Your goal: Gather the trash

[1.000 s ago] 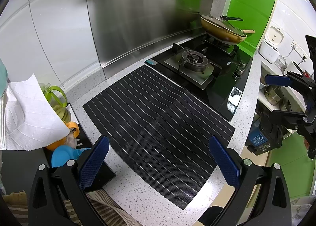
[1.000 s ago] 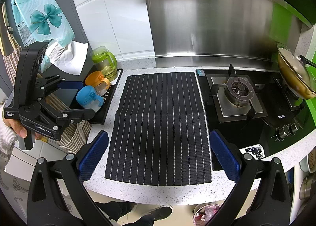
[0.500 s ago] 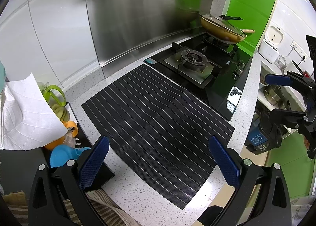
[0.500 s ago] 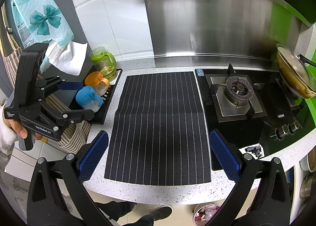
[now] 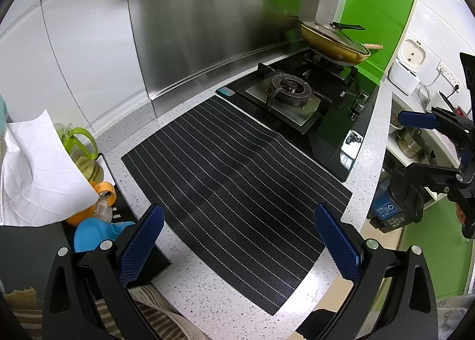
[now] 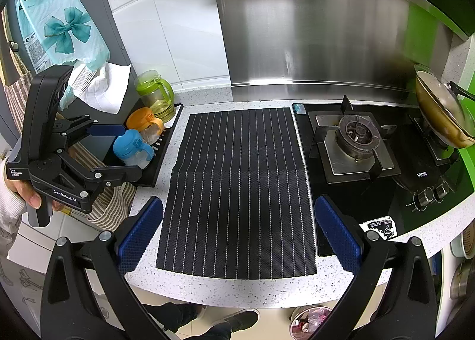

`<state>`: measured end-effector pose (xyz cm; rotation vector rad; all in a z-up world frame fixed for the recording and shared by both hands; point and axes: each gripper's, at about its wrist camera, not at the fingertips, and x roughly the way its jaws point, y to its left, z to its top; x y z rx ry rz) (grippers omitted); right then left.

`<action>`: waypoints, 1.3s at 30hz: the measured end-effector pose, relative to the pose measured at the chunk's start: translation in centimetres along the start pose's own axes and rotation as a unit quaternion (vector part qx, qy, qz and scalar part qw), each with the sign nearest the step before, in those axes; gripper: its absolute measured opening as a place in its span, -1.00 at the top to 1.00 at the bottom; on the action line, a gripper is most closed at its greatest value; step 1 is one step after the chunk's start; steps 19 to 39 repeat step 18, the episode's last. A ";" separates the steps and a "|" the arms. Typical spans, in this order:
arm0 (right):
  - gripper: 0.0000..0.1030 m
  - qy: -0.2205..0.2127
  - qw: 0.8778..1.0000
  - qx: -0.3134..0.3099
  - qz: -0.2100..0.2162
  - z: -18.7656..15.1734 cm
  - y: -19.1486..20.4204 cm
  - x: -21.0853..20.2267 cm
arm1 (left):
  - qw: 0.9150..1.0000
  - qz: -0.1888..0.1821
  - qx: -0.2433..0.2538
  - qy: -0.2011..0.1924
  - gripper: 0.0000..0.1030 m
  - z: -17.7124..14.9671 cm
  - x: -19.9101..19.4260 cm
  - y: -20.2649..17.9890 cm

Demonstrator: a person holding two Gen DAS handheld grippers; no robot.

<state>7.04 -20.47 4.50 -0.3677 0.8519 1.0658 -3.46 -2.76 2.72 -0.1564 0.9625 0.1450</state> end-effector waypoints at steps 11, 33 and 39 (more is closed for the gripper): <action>-0.94 0.000 1.000 0.000 0.000 0.0 0.0 0.0 | 1.000 0.009 0.013 -0.001 -0.88 0.0 0.0 -0.5; -0.94 -0.001 1.000 0.002 0.000 0.2 0.1 0.1 | 1.000 0.009 0.009 0.001 -0.88 0.4 0.1 -0.3; -0.94 -0.001 1.000 0.002 0.000 0.2 0.1 0.1 | 1.000 0.009 0.009 0.001 -0.88 0.4 0.1 -0.3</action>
